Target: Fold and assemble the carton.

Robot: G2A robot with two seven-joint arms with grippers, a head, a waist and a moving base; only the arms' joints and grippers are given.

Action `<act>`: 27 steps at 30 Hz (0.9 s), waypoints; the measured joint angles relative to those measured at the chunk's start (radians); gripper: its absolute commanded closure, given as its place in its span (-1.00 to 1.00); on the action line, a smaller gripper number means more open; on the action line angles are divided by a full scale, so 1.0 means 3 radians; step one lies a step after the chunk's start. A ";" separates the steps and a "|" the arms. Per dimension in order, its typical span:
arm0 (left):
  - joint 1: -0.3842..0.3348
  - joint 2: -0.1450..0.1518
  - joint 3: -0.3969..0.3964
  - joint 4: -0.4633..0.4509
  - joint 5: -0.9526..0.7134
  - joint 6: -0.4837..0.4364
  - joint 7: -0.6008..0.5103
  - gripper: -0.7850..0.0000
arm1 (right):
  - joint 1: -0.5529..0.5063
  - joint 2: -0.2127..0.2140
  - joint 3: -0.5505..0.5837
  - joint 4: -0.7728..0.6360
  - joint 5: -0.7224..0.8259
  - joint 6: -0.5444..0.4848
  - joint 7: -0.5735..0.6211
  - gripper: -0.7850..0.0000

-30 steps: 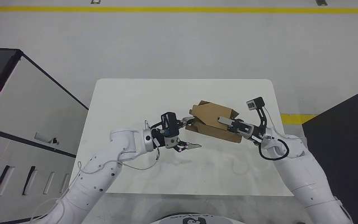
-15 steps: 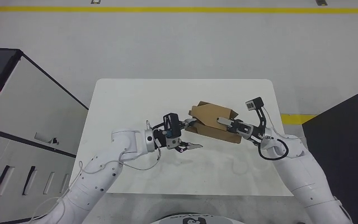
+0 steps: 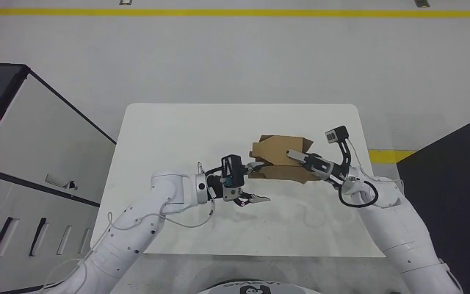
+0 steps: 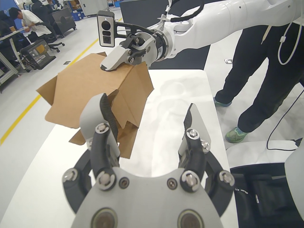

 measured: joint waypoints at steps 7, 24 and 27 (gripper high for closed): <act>-0.0012 -0.0004 0.0042 -0.0013 -0.0017 -0.0021 -0.0039 -0.48 | -0.0008 -0.0005 -0.0001 -0.0014 -0.0017 0.0024 -0.0045 1.00; -0.0132 -0.0056 0.0308 0.0030 -0.0057 -0.0058 -0.0075 -0.50 | -0.0033 -0.0020 -0.0030 -0.0036 -0.0041 0.0025 -0.0070 1.00; -0.0165 -0.0066 0.0332 0.0069 -0.0054 -0.0039 -0.0063 -0.50 | -0.0040 -0.0020 -0.0032 -0.0037 -0.0029 0.0014 -0.0043 1.00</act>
